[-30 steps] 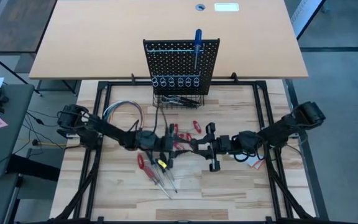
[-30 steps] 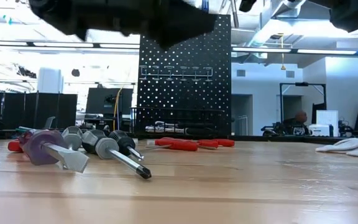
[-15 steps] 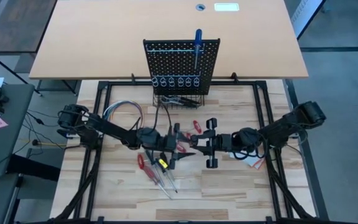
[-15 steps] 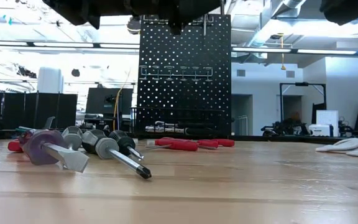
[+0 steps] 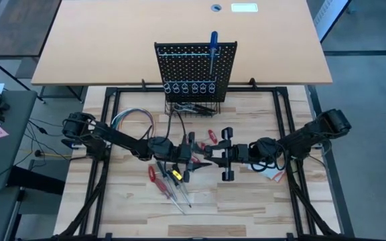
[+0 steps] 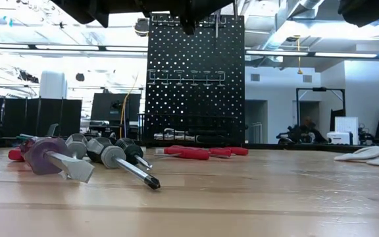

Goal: Hang tools onto peg board
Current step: Hang the black nut driver on the pegboard

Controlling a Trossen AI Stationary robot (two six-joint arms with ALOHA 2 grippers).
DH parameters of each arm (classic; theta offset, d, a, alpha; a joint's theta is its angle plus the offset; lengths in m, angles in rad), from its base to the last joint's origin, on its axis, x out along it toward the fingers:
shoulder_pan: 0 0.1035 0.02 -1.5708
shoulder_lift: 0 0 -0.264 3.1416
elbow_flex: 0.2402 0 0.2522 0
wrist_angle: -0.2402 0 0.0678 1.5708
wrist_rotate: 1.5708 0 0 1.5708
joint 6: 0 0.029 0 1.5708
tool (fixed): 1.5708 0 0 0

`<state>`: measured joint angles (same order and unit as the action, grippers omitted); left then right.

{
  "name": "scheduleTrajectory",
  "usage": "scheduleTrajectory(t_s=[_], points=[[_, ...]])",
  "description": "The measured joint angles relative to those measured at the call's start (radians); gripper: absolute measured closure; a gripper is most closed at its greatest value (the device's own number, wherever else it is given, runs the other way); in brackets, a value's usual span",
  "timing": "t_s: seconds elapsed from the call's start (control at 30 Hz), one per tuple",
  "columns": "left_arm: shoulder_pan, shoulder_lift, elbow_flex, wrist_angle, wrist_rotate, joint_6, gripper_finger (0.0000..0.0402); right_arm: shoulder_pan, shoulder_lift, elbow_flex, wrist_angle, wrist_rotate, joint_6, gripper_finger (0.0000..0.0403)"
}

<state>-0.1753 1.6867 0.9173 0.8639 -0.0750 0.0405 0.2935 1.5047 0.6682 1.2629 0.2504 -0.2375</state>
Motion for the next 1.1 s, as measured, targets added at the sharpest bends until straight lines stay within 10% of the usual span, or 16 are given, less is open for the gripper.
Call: scheduleTrajectory(t_s=[0.33, 0.5, 0.83, 1.1], points=[[-0.007, 0.0, 0.0, -0.011, -0.036, 0.022, 0.0383, 0.0, 0.0, 0.0, -0.007, 0.001, -0.002, 0.0294], [-0.026, -0.021, 0.0, -0.078, -0.093, 0.04, 0.0383, 0.001, 0.001, 0.0, -0.021, 0.006, -0.009, 0.0284], [-0.028, -0.214, -0.004, -0.409, -0.281, 0.047, 0.0383, -0.023, -0.02, 0.0, -0.019, 0.015, -0.033, 0.0118], [-0.027, -0.236, -0.004, -0.508, -0.419, 0.031, 0.0383, -0.002, -0.198, 0.0, -0.276, 0.069, -0.031, 0.0098]])
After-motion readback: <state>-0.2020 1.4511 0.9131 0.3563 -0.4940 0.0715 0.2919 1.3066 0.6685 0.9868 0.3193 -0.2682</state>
